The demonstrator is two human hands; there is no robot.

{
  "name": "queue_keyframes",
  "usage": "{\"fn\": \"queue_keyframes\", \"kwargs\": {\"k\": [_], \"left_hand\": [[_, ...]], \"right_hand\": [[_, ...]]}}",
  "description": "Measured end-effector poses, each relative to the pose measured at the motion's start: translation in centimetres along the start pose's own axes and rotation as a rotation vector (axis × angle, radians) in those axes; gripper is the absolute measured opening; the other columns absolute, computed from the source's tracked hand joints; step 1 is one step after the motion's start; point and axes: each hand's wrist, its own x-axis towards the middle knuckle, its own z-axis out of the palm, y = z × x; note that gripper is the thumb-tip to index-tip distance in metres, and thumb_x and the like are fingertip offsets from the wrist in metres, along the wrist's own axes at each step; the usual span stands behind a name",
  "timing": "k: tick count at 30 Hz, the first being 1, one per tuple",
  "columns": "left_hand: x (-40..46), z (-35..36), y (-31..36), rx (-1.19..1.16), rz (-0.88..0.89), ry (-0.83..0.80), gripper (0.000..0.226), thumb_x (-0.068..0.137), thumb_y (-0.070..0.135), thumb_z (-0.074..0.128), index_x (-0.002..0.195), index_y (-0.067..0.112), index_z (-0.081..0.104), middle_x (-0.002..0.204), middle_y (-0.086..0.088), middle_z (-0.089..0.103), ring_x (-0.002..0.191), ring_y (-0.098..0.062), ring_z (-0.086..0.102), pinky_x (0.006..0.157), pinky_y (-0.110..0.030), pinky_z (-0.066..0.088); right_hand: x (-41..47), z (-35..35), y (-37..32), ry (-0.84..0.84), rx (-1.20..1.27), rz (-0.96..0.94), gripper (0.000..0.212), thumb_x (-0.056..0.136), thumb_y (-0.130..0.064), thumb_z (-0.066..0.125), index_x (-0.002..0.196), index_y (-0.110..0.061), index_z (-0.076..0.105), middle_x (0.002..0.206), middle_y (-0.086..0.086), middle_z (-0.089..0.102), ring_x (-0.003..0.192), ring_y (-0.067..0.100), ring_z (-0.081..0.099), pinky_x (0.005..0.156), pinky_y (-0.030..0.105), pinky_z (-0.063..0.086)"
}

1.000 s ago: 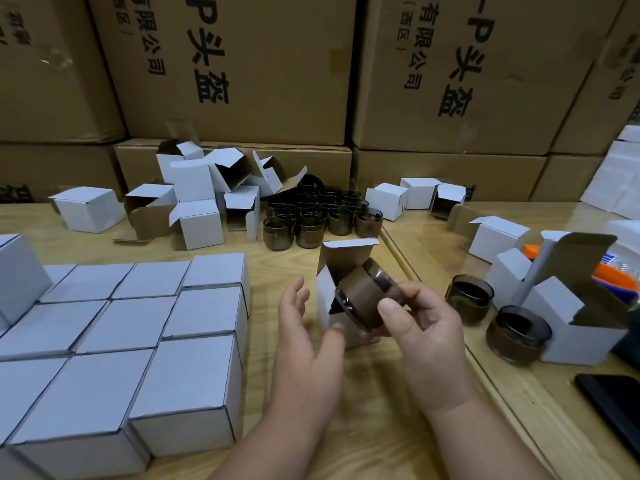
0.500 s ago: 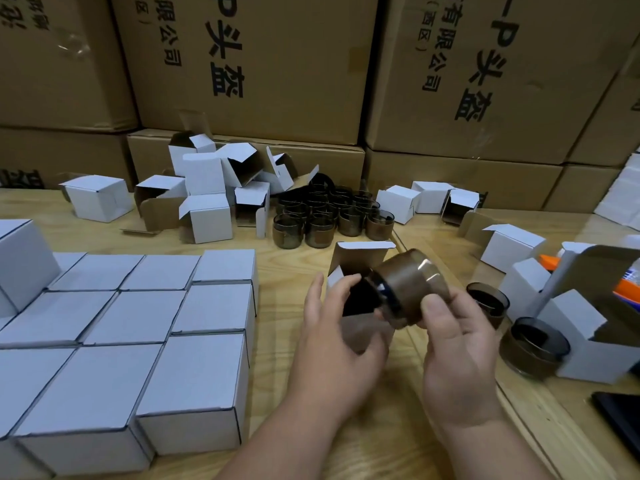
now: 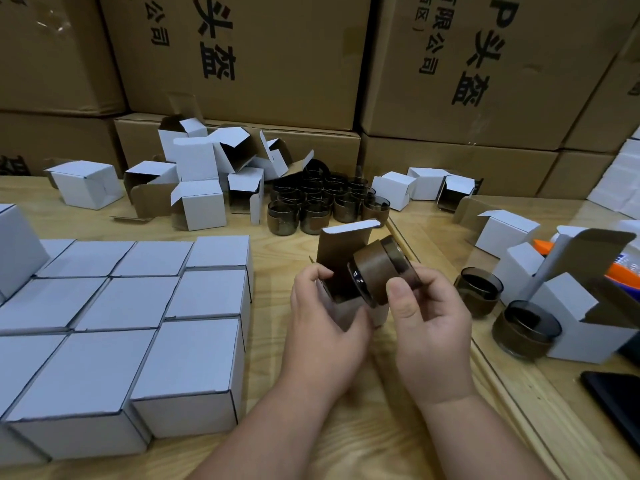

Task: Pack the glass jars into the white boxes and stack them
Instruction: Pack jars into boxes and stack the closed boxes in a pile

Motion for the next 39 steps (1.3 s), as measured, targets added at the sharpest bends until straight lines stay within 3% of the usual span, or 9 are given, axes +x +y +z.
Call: {"fn": "queue_keyframes", "kwargs": {"k": [4,6,11,17,24,29,33,36,39], "left_hand": [[0.0,-0.1,-0.2,0.014,-0.009,-0.002,0.067,0.079,0.027,0.077,0.109,0.063,0.029,0.132,0.004,0.057,0.117,-0.017,0.061,0.094,-0.040,0.054],[0.0,-0.1,-0.2,0.033,0.004,-0.003,0.069,0.080,0.025,0.078,0.108,0.064,0.028,0.133,0.007,0.054,0.121,-0.010,0.056,0.093,-0.031,0.050],[0.0,0.0,-0.3,0.031,-0.006,-0.018,0.070,0.081,0.027,0.083,0.107,0.063,0.028,0.134,0.007,0.054,0.121,-0.013,0.058,0.097,-0.036,0.052],[-0.1,0.1,-0.4,0.017,0.002,-0.020,0.070,0.080,0.029,0.085,0.111,0.065,0.033,0.134,0.017,0.047,0.120,-0.008,0.058,0.093,-0.040,0.056],[-0.1,0.1,-0.6,-0.025,0.008,-0.062,0.063,0.084,0.036,0.075,0.124,0.066,0.036,0.138,0.027,0.044,0.120,0.008,0.053,0.095,-0.037,0.057],[-0.1,0.2,-0.7,-0.040,0.013,-0.094,0.067,0.085,0.035,0.076,0.126,0.069,0.036,0.138,0.031,0.042,0.122,0.005,0.054,0.096,-0.034,0.057],[-0.1,0.2,-0.9,-0.022,0.037,-0.111,0.067,0.085,0.040,0.077,0.129,0.068,0.036,0.139,0.031,0.043,0.123,0.012,0.049,0.097,-0.030,0.056],[-0.1,0.2,-0.9,-0.026,0.053,-0.110,0.066,0.087,0.041,0.074,0.133,0.068,0.035,0.138,0.038,0.039,0.125,0.015,0.045,0.100,-0.031,0.055],[-0.1,0.2,-0.7,-0.041,0.041,-0.123,0.069,0.086,0.043,0.072,0.137,0.070,0.034,0.138,0.040,0.037,0.129,-0.001,0.054,0.102,-0.037,0.054]], "right_hand": [[0.2,-0.1,0.5,0.075,0.006,0.027,0.014,0.087,-0.039,0.065,0.093,-0.027,0.063,0.090,-0.016,0.067,0.077,-0.006,0.062,0.070,0.009,0.048],[0.3,-0.2,0.9,0.110,-0.023,0.046,0.020,0.085,-0.043,0.066,0.093,-0.025,0.063,0.096,0.002,0.065,0.080,-0.004,0.061,0.072,0.010,0.049],[0.6,-0.4,1.8,0.121,-0.115,0.108,0.020,0.079,-0.047,0.071,0.089,-0.031,0.063,0.113,0.015,0.064,0.105,0.020,0.067,0.081,0.019,0.055],[0.7,-0.6,2.1,0.105,-0.202,0.086,0.015,0.075,-0.044,0.075,0.085,-0.045,0.064,0.118,-0.020,0.058,0.114,0.011,0.064,0.089,0.027,0.058],[0.4,-0.3,2.3,-0.070,-0.460,0.057,0.026,0.076,-0.028,0.083,0.079,-0.036,0.059,0.125,-0.017,0.059,0.123,0.000,0.053,0.096,0.005,0.036],[0.7,0.0,2.2,-0.149,-0.600,0.054,0.017,0.078,-0.044,0.066,0.075,-0.032,0.054,0.124,-0.017,0.054,0.123,0.003,0.043,0.094,-0.001,0.024],[0.7,-0.3,2.5,-0.192,-0.654,0.031,0.032,0.083,-0.054,0.052,0.070,-0.027,0.063,0.129,-0.019,0.047,0.126,-0.005,0.031,0.097,-0.004,0.014],[0.8,-0.4,2.7,-0.223,-0.691,0.004,0.037,0.087,-0.052,0.049,0.070,-0.025,0.068,0.138,-0.015,0.048,0.135,-0.002,0.028,0.104,0.005,0.013],[0.7,-0.3,2.6,-0.230,-0.701,0.019,0.035,0.089,-0.051,0.046,0.074,-0.029,0.070,0.149,-0.012,0.044,0.144,0.007,0.024,0.111,0.025,0.020]]}}
